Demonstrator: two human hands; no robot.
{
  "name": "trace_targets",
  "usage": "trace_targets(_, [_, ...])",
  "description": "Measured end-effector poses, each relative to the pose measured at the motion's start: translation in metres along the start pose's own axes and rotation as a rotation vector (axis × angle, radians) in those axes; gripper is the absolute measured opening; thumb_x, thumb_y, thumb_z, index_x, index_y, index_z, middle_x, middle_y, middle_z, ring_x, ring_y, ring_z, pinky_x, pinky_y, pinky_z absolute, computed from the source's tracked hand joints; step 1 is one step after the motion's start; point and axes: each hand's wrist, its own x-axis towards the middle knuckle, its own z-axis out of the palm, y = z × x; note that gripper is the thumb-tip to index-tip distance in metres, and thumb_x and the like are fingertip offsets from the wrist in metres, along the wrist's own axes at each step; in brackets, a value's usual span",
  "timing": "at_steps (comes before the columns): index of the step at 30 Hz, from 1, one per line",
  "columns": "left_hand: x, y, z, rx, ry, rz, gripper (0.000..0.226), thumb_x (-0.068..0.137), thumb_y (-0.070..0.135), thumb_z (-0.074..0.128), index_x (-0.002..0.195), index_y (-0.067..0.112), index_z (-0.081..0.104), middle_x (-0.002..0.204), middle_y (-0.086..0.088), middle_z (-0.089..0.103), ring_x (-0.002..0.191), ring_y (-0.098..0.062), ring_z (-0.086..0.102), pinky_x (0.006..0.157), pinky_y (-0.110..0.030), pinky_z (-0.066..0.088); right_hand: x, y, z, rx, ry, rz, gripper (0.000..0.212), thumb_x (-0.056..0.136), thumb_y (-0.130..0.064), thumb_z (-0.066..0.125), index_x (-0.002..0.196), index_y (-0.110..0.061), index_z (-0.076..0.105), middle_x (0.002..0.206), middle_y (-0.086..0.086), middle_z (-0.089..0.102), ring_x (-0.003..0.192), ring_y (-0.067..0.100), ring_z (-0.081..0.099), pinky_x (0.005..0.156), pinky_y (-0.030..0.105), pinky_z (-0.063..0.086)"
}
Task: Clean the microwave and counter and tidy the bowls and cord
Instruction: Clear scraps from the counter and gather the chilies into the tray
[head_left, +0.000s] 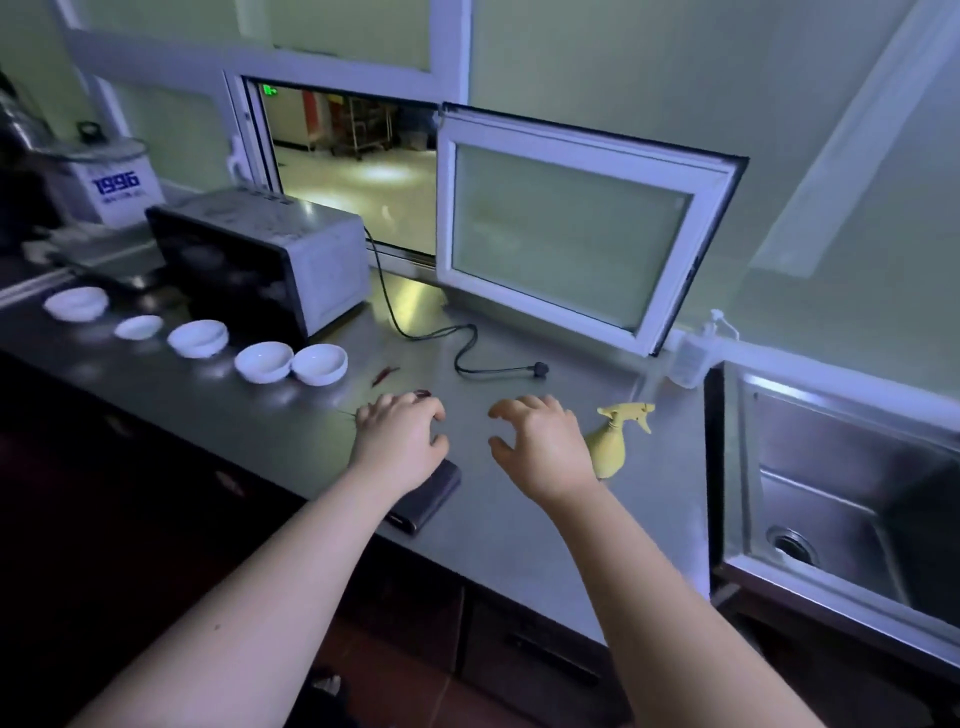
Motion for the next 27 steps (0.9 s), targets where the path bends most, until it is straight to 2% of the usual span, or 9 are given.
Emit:
trace_targets(5, [0.047,-0.071,0.020,-0.028,-0.032,-0.030,0.033,0.087,0.035,0.054,0.119,0.033,0.057,0.121,0.003,0.058,0.115,-0.025,0.046,0.095,-0.038,0.033,0.054,-0.034,0.047,0.046,-0.047,-0.002,0.033,0.087,-0.027,0.060,0.120,-0.022,0.062,0.118,-0.001,0.062,0.113,0.027,0.049,0.089,0.035,0.037])
trace_targets(11, [0.138,-0.160,0.043,-0.081,-0.076,0.028,0.029,0.084,0.033,0.056,0.113,0.030,0.060,0.115,0.002,0.061,0.110,-0.026,0.050,0.091,-0.037,0.038,0.154,-0.074,0.120,0.088,-0.041,0.066,0.030,0.085,-0.023,0.063,0.115,-0.020,0.066,0.115,0.000,0.065,0.111,0.027,0.052,0.089,0.037,0.040])
trace_targets(18, [0.227,-0.262,0.057,-0.077,-0.153,0.092,0.028,0.086,0.031,0.056,0.114,0.028,0.061,0.111,0.003,0.064,0.105,-0.027,0.053,0.083,-0.037,0.042,0.238,-0.087,0.185,0.123,-0.045,0.296,0.028,0.086,-0.017,0.063,0.114,-0.019,0.066,0.115,0.000,0.065,0.114,0.025,0.052,0.090,0.036,0.041])
trace_targets(23, [0.255,-0.287,0.078,-0.129,-0.163,0.129,0.022,0.081,0.026,0.061,0.103,0.027,0.067,0.098,0.003,0.068,0.096,-0.029,0.057,0.074,-0.036,0.044,0.240,-0.074,0.216,0.170,-0.067,0.466,0.025,0.086,-0.015,0.064,0.110,-0.016,0.068,0.111,0.001,0.067,0.108,0.025,0.056,0.091,0.038,0.046])
trace_targets(27, [0.262,-0.279,0.098,-0.164,-0.187,0.186,0.019,0.081,0.023,0.065,0.099,0.027,0.069,0.094,0.004,0.067,0.093,-0.027,0.057,0.074,-0.036,0.041,0.236,-0.059,0.237,0.181,-0.129,0.531,0.026,0.087,-0.015,0.064,0.112,-0.015,0.068,0.113,0.002,0.067,0.109,0.024,0.055,0.091,0.038,0.047])
